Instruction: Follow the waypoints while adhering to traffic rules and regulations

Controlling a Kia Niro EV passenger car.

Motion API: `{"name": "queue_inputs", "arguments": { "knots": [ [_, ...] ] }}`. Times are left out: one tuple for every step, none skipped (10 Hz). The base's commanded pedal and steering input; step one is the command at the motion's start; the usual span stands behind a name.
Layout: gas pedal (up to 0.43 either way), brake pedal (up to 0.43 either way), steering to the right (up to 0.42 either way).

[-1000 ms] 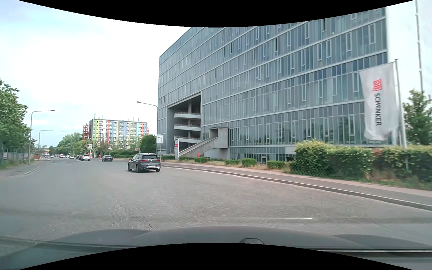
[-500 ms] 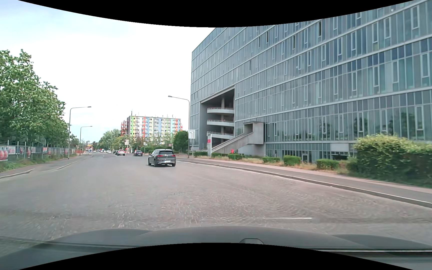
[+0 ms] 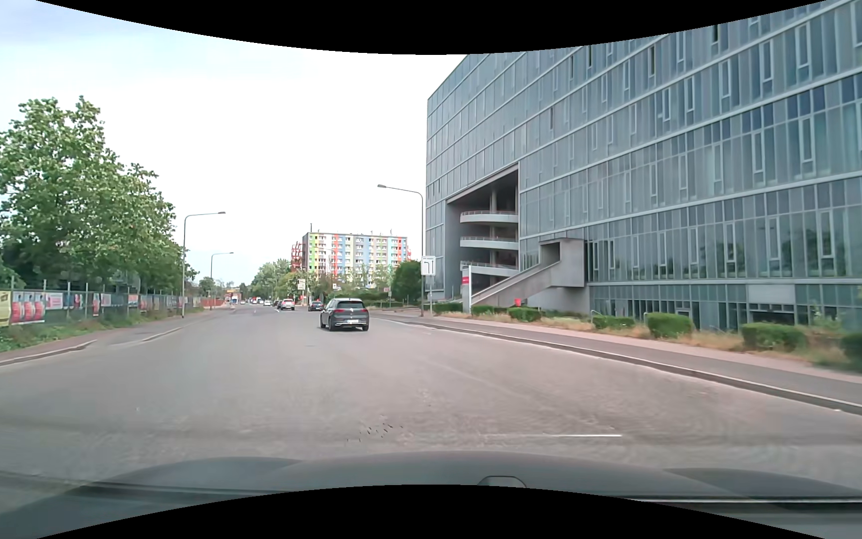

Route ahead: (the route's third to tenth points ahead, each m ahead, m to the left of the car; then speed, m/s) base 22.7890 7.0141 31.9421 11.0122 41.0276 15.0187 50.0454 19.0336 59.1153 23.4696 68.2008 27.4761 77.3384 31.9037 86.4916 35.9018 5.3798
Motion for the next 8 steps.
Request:
{"name": "queue_inputs", "arguments": {
  "knots": [
    [0.197,0.000,-0.186],
    [0.197,0.000,-0.185],
    [0.197,0.000,-0.184],
    [0.197,0.000,-0.184],
    [0.197,0.000,-0.184],
    [0.197,0.000,-0.183],
    [0.197,0.000,-0.179],
    [0.197,0.000,-0.173]
  ]
}}
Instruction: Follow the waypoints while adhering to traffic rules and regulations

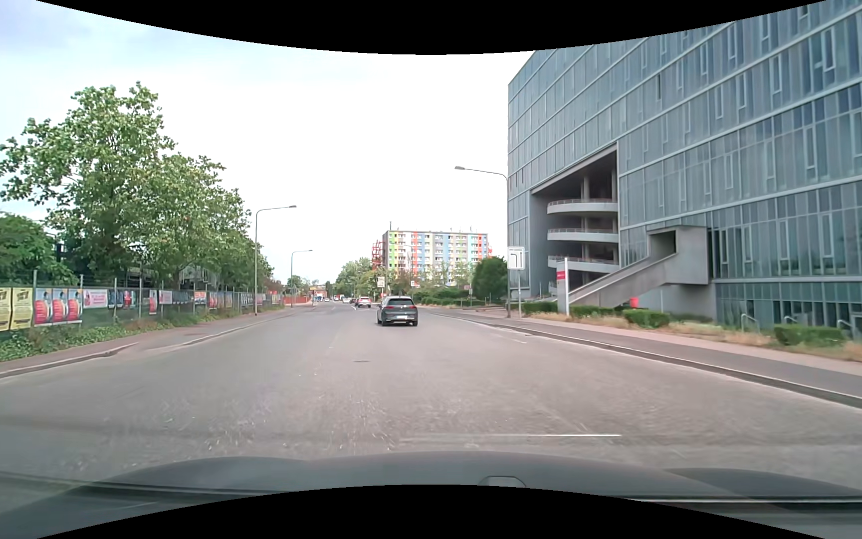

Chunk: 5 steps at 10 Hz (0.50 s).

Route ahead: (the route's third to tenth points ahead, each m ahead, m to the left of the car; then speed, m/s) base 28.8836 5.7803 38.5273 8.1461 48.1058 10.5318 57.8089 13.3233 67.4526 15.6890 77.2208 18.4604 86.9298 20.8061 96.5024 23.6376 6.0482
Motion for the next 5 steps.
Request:
{"name": "queue_inputs", "arguments": {
  "knots": [
    [0.197,0.000,-0.166],
    [0.197,0.000,-0.154],
    [0.197,0.000,-0.146],
    [0.197,0.000,-0.135],
    [0.197,0.000,-0.124]
  ]
}}
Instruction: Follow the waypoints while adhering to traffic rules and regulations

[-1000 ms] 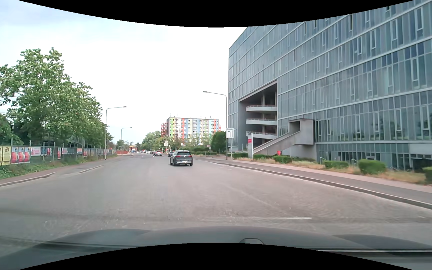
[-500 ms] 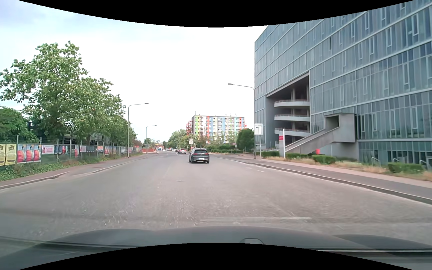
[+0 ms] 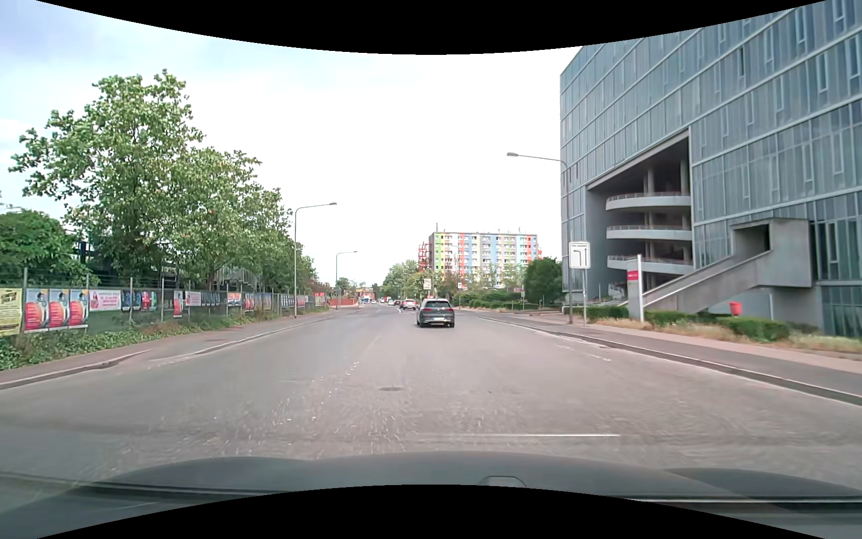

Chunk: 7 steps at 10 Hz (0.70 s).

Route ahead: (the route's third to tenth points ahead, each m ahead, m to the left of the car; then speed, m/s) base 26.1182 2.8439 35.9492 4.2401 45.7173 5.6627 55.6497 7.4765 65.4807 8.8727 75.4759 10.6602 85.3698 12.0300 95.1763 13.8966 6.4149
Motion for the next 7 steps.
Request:
{"name": "queue_inputs", "arguments": {
  "knots": [
    [0.197,0.000,-0.114],
    [0.197,0.000,-0.099],
    [0.197,0.000,-0.078],
    [0.197,0.000,-0.063],
    [0.197,0.000,-0.047],
    [0.197,0.000,-0.033],
    [0.197,0.000,-0.017]
  ]
}}
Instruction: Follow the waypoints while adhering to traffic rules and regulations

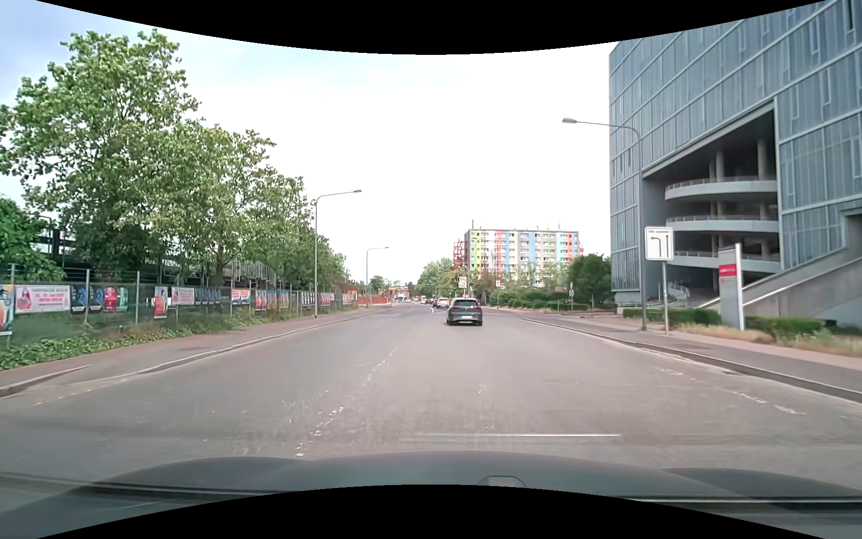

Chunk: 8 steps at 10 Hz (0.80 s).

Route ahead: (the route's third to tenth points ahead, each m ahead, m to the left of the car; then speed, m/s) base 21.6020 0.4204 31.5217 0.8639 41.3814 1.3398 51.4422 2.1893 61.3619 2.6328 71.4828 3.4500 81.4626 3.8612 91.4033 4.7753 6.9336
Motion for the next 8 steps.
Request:
{"name": "queue_inputs", "arguments": {
  "knots": [
    [0.197,0.000,-0.011],
    [0.197,0.000,-0.012],
    [0.189,0.000,-0.018],
    [0.189,0.000,-0.016],
    [0.177,0.000,-0.021],
    [0.177,0.000,-0.021],
    [0.177,0.000,-0.019],
    [0.177,0.000,-0.013]
  ]
}}
